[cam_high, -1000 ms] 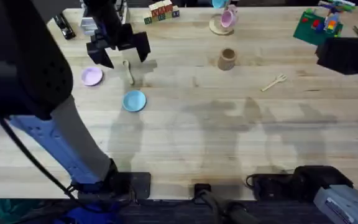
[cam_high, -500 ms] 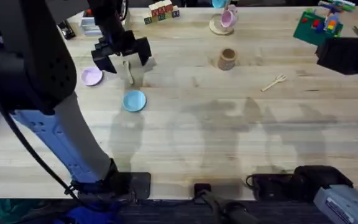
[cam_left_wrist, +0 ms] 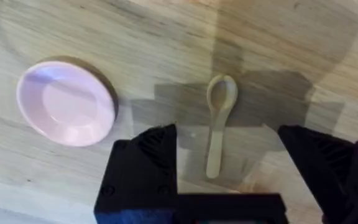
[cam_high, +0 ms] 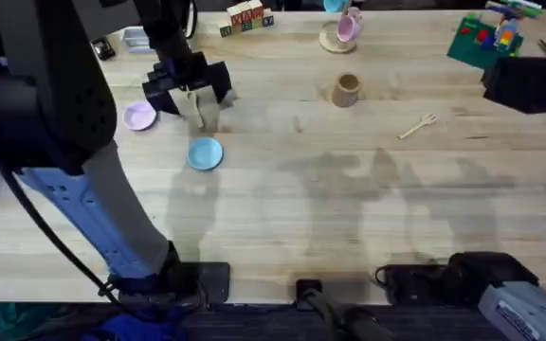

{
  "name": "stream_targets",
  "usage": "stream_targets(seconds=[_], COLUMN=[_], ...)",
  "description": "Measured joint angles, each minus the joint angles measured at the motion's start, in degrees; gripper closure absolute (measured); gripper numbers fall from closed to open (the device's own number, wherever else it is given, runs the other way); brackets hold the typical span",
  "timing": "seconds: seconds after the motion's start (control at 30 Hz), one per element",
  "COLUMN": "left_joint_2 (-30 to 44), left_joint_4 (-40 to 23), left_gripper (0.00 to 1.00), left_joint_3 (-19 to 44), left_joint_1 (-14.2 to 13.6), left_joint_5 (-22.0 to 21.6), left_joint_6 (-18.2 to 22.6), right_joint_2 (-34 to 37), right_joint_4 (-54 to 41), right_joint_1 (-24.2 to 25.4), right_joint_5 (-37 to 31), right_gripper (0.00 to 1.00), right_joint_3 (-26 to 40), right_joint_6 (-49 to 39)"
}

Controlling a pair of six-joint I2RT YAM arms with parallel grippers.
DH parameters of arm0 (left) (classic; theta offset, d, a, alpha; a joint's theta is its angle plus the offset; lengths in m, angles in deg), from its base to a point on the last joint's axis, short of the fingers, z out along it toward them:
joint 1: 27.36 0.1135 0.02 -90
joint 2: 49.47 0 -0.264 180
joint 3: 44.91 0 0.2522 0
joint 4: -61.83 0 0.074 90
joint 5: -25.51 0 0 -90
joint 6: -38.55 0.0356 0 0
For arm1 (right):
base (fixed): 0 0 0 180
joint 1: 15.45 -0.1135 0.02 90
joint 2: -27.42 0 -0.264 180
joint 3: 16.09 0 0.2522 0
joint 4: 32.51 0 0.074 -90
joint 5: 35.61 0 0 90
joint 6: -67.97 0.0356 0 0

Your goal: Pick up a utensil and set it on the pink plate, then put the other utensil in the container.

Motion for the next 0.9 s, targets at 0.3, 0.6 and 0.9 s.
stream_targets(seconds=[0.3,0.6,0.9], left_joint_2=[0.02,0.13,0.20], left_joint_4=[0.08,-0.02,-0.13], left_gripper=[0.006,0.006,0.289], left_joint_3=[-0.04,-0.04,-0.04], left_joint_1=[0.00,0.00,-0.06], left_joint_5=[0.00,0.00,0.24], left_joint_6=[0.00,-0.20,-0.59], right_joint_2=[0.02,0.01,0.00], right_joint_4=[0.02,0.02,0.02], right_joint_1=[0.00,0.00,0.00], right_joint_5=[-0.02,-0.02,-0.02], right_gripper=[0.005,0.005,0.005], right_joint_3=[0.00,0.00,0.00], right_joint_6=[0.00,0.00,0.00])
